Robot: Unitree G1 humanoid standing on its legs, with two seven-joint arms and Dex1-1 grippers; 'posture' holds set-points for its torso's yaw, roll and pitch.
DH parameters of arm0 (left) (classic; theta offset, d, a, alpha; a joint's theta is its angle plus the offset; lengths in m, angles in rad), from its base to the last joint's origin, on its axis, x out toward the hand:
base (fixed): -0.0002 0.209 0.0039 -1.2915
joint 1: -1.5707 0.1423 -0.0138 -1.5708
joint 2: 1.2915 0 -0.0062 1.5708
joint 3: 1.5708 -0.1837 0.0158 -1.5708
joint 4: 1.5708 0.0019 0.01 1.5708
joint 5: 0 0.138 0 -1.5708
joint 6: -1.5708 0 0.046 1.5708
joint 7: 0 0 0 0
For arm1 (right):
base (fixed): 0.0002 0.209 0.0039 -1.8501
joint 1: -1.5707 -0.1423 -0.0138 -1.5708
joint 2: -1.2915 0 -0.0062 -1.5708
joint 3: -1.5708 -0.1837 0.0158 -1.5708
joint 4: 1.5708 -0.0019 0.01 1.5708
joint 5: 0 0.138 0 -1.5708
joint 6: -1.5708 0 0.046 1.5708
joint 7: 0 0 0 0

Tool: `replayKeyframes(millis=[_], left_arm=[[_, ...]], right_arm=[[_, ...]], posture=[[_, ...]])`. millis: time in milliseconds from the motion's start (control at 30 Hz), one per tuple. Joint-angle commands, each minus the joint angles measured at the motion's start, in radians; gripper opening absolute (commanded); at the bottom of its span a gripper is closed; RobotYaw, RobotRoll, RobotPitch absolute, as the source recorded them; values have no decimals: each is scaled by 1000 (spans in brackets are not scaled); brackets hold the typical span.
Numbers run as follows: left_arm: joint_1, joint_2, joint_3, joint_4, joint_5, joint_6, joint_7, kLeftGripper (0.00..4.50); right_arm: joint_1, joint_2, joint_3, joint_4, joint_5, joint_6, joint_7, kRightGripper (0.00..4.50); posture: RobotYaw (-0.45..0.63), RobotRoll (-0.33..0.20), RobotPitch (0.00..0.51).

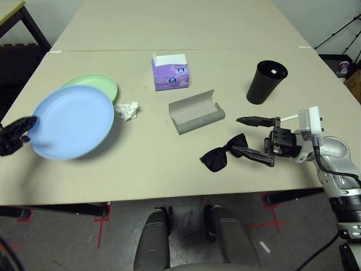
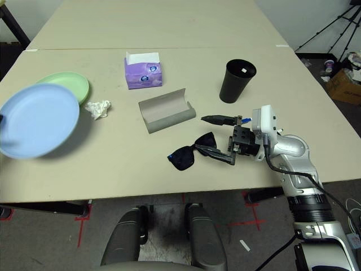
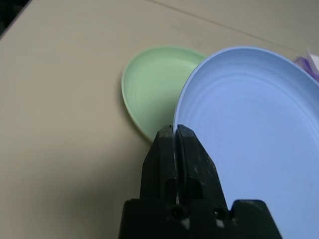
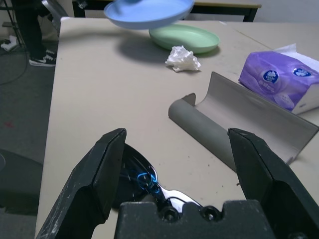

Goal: Organize and tidy the items on the table.

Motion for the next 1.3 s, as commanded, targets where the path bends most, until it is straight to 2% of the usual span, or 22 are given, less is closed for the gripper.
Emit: replayKeyframes(millis=[33,167,400,600,833,933,1233,1267,1300], left_arm=[[-123,-30,-59,161,74,-125,73,27],[-252,-74,-113,310,134,-241,129,27],[-373,-108,-139,480,174,-371,198,27],[-451,-125,-146,573,188,-451,262,27],[-488,-130,-157,623,211,-504,297,27],[-485,-144,-157,617,206,-497,272,726],[-457,-156,-163,562,199,-475,217,4213],[-455,-156,-165,553,199,-473,209,4477],[-454,-156,-167,544,199,-469,201,4477]], right_arm=[[-1,1,10,3,-6,-6,-3,4500],[-2,-1,10,0,-5,-6,-8,4500],[15,-3,10,-19,-5,-3,-20,4500],[21,-3,13,-27,-4,-1,-27,4500],[22,-5,14,-28,-4,-3,-29,4500],[23,-6,13,-28,-5,-3,-29,4500],[16,-11,9,-19,-6,-7,-25,4500],[14,-11,9,-16,-6,-8,-24,4500],[12,-11,8,-14,-6,-8,-24,4500]], posture=[[-19,0,128],[-28,0,127],[-36,0,128],[-38,0,126],[-41,0,126],[-43,0,124],[-38,0,118],[-38,0,118],[-38,0,118]])
